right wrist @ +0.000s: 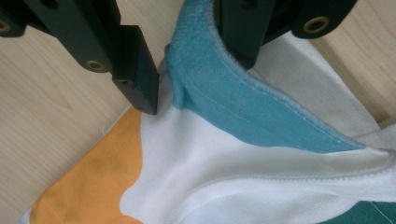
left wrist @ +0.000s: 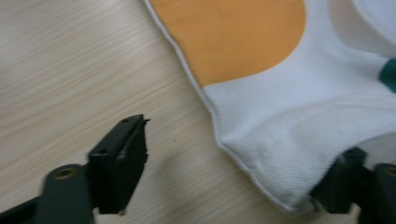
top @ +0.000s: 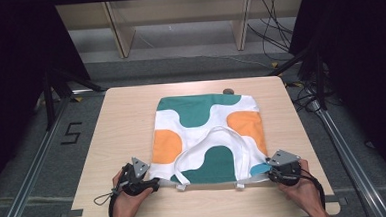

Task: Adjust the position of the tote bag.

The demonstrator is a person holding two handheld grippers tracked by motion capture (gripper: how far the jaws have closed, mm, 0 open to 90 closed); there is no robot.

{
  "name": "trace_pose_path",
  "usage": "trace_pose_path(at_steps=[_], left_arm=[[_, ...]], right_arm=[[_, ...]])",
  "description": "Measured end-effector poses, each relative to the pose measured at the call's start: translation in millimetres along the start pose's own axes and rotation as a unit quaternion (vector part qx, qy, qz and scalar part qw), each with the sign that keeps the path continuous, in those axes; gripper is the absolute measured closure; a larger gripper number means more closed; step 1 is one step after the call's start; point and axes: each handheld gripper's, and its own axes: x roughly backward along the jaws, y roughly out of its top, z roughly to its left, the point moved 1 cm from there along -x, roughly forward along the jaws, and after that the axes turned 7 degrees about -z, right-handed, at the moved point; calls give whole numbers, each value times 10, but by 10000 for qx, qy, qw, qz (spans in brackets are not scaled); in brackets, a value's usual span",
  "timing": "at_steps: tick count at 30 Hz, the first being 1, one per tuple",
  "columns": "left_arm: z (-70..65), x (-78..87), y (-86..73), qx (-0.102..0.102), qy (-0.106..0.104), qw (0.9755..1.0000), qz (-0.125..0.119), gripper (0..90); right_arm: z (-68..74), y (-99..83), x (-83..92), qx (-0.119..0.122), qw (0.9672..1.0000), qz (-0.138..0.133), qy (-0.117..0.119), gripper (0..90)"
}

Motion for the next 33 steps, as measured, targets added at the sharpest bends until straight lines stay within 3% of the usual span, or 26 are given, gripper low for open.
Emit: trace_pose_path(at_steps=[1, 2, 4, 5, 7, 8, 9, 12, 14, 15, 21, 22, 24, 25, 26, 27, 28, 29, 33], left_arm=[[-1, -7, 4, 1, -67, 9999, -85, 294], [33, 5, 20, -346, -164, 9993, -51, 368], [15, 12, 14, -374, -225, 9990, -91, 455], [13, 14, 3, -270, -285, 9991, -129, 502], [21, 19, -13, -255, -313, 9990, -180, 568], [36, 30, -9, -390, -370, 9985, -137, 586], [2, 39, -23, -180, -316, 9992, -139, 605], [-10, 48, -8, -443, -286, 9985, -152, 668], [-34, 52, -5, -432, -275, 9986, -157, 695], [-31, 63, 12, -572, -280, 9979, -144, 695], [-53, 105, 49, -540, -272, 9978, -268, 721], [-24, 115, 62, -701, -299, 9968, -255, 722], [-24, 121, 66, -653, -283, 9971, -282, 722], [-38, 132, 75, -533, -275, 9975, -369, 722], [-38, 132, 75, -533, -275, 9975, -369, 722], [-25, 146, 89, -665, -295, 9967, -360, 722], [-53, 155, 86, -472, -289, 9979, -342, 723], [-41, 158, 104, -575, -266, 9973, -373, 725], [-40, 171, 105, -620, -281, 9972, -321, 724]], right_arm=[[-6, 3, -3, 19, 10000, -25, -12, 679], [-4, 4, -1, 1, 10000, -17, -5, 679], [2, 6, -4, -39, 10000, -23, 39, 678], [-3, 8, -12, 25, 10000, -46, 22, 678], [3, 8, -16, 38, 10000, -41, 64, 678], [4, 9, -15, 42, 10000, -36, 52, 678], [2, 9, -16, 29, 10000, -36, 63, 679], [7, 6, -12, -43, 9999, -28, 94, 678], [4, 9, -13, -5, 10000, -44, 83, 679], [4, 9, -13, -5, 10000, -44, 83, 679], [-12, -7, -20, -110, 9999, -13, 94, 681], [-11, -8, -20, -128, 9999, 1, 99, 681], [-13, -9, -22, -132, 9998, 4, 118, 682], [-15, -7, -20, -144, 9998, -13, 105, 684], [-15, -7, -20, -144, 9998, -13, 105, 684], [-25, -9, -25, -74, 9999, -44, 94, 687], [-27, -11, -23, -86, 9999, -34, 102, 695], [-38, -15, -24, -46, 9999, -53, 105, 706], [-33, -20, -24, -81, 9999, -19, 134, 710]])
